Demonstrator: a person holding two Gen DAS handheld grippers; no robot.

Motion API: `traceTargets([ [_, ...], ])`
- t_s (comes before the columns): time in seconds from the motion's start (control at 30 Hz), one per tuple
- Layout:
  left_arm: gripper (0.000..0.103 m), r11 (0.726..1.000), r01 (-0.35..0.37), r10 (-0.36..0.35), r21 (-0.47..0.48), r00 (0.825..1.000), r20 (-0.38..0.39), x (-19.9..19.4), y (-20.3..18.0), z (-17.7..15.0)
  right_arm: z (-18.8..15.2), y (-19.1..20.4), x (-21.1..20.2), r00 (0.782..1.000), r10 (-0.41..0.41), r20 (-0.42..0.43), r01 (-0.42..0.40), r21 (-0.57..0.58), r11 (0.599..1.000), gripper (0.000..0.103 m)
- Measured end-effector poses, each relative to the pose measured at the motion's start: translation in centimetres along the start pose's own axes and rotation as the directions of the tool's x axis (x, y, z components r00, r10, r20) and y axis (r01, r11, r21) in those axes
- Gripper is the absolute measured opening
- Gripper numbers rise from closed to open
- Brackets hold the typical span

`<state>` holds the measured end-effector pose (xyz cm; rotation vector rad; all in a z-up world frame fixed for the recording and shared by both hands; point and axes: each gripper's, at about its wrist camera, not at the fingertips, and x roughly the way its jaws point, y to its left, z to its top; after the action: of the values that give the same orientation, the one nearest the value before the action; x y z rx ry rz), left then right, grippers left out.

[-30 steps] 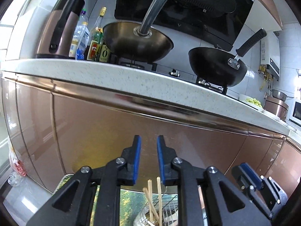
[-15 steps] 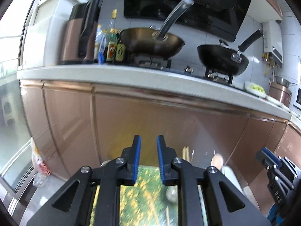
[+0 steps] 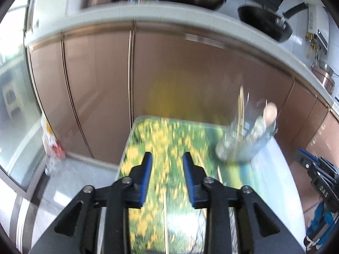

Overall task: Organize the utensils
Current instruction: 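Move both open tools back down toward the chopsticks on the table, then grasp a wooden chopstick with the right tool while the left tool grasps another chopstick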

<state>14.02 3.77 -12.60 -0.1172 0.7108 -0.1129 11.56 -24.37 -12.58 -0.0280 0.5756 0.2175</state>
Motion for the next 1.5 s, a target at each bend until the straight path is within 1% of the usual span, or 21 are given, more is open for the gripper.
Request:
traceTargets([
  [0.07,0.029,1.0,0.015,-0.016,-0.008,0.997,-0.079,1.7,0.5,-1.6,-1.1,0.6,1.4,0.998,0.024,-0.061,-0.023,0.011,1.0,0.017],
  [0.1,0.029,1.0,0.026,-0.028,-0.015,0.991,-0.129,2.7,0.7,-2.3,-1.6,0.8,2.1,0.995,0.033,-0.09,-0.032,0.011,0.999,0.017],
  [0.13,0.029,0.999,0.029,-0.033,-0.02,0.982,-0.186,3.9,0.8,-3.0,-2.2,1.2,3.0,0.991,0.045,-0.127,-0.044,0.01,0.999,0.017],
  [0.2,0.029,0.999,0.039,-0.045,-0.028,0.963,-0.265,5.7,1.2,-3.9,-3.3,1.9,4.8,0.979,0.074,-0.192,-0.072,0.017,0.997,0.017],
  [0.23,0.029,0.999,0.037,-0.044,-0.028,0.949,-0.313,6.8,1.4,-4.3,-3.8,2.1,5.7,0.971,0.086,-0.223,-0.083,0.025,0.996,0.017],
  [0.27,0.029,0.999,0.04,-0.049,-0.031,0.941,-0.336,7.4,1.4,-4.6,-4.3,2.3,6.9,0.961,0.097,-0.26,-0.09,0.035,0.995,0.017],
  [0.33,0.029,0.998,0.046,-0.058,-0.038,0.923,-0.381,8.6,1.6,-5.0,-4.8,2.5,8.8,0.947,0.114,-0.302,-0.104,0.051,0.993,0.017],
  [0.37,0.029,0.998,0.05,-0.062,-0.039,0.917,-0.394,9.0,1.7,-4.8,-5.0,2.7,9.7,0.94,0.121,-0.32,-0.108,0.057,0.993,0.017],
  [0.47,0.029,0.997,0.059,-0.072,-0.043,0.896,-0.439,10.2,1.9,-5.0,-5.3,3.2,11.8,0.929,0.127,-0.348,-0.112,0.064,0.992,0.017],
  [0.53,0.029,0.997,0.065,-0.077,-0.042,0.883,-0.463,10.9,1.9,-5.1,-5.3,3.6,13.4,0.922,0.128,-0.365,-0.113,0.063,0.992,0.017],
  [0.8,0.027,0.998,0.064,-0.058,-0.008,0.847,-0.528,13.4,1.3,-5.2,-5.5,4.7,17.0,0.899,0.088,-0.429,-0.089,0.018,0.996,0.017],
  [0.83,0.025,0.998,0.056,-0.049,-0.003,0.845,-0.533,13.6,1.3,-5.2,-5.5,4.8,17.3,0.896,0.078,-0.438,-0.084,0.005,0.996,0.017],
  [0.87,0.025,0.999,0.049,-0.037,0.009,0.846,-0.532,13.7,1.1,-5.1,-5.6,4.9,17.7,0.892,0.072,-0.446,-0.081,-0.002,0.997,0.017],
  [0.93,0.024,0.999,0.044,-0.028,0.018,0.842,-0.539,14.0,0.9,-4.9,-5.8,5.0,18.2,0.885,0.06,-0.462,-0.077,-0.018,0.997,0.017],
  [0.97,0.023,0.999,0.042,-0.021,0.027,0.84,-0.542,14.0,0.8,-4.9,-5.7,5.1,18.2,0.887,0.056,-0.459,-0.078,-0.029,0.997,0.016],
  [1.03,0.016,0.997,0.032,0.009,0.065,0.836,-0.548,14.2,0.4,-4.7,-5.6,5.3,18.4,0.883,0.049,-0.468,-0.085,-0.057,0.995,0.01],
  [1.07,0.014,0.997,0.027,0.018,0.073,0.834,-0.552,14.3,0.3,-4.7,-5.6,5.4,18.5,0.879,0.045,-0.475,-0.092,-0.077,0.993,0.01],
  [1.1,0.01,0.997,0.022,0.027,0.081,0.83,-0.557,14.5,0.1,-4.6,-5.6,5.8,19.2,0.875,0.046,-0.482,-0.1,-0.087,0.991,0.009],
  [1.17,0.007,0.994,0.02,0.043,0.103,0.823,-0.566,15.0,-0.4,-4.3,-5.5,5.9,19.5,0.865,0.048,-0.5,-0.115,-0.105,0.988,0.009],
  [1.33,0.005,0.989,0.031,0.064,0.147,0.8,-0.596,15.7,-1.1,-4.1,-6.2,6.1,18.4,0.826,0.073,-0.559,-0.184,-0.146,0.972,0.007],
  [1.5,0.004,0.98,0.045,0.082,0.191,0.792,-0.605,15.2,-1.9,-4.6,-7.4,5.8,16.5,0.774,0.078,-0.629,-0.237,-0.173,0.956,0.006],
])
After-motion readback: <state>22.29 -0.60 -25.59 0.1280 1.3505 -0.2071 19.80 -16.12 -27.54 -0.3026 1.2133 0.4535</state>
